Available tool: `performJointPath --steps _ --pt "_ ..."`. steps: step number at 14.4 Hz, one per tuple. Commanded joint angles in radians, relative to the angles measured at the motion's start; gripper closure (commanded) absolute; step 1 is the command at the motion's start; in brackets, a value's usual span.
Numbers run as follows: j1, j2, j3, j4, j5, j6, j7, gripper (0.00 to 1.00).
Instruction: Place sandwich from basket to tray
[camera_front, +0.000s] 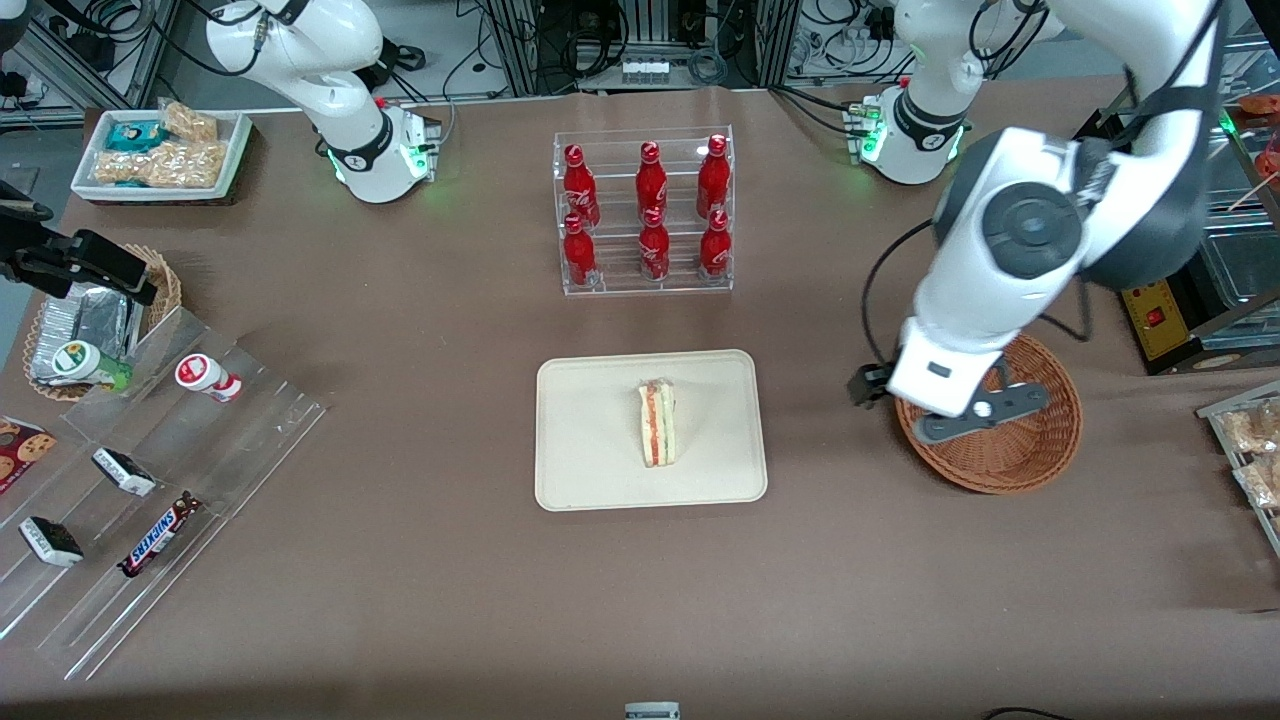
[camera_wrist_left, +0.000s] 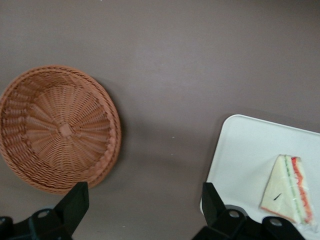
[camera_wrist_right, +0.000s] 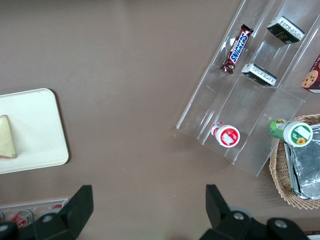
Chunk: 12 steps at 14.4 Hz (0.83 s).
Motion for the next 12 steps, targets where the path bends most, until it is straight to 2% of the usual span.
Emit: performJointPath --steps 1,6,9,12 --pt "-0.021 -0.118 0.094 -0.102 -0.051 -0.001 0.166 0.00" --pt "-0.133 -0.192 0.298 -0.083 -0.086 -0.088 0.474 0.00" --pt "-0.133 -0.189 0.335 0.011 -0.089 -0.197 0.617 0.00" --pt "-0.093 -0.186 0.332 0.069 -0.089 -0.224 0.683 0.00"
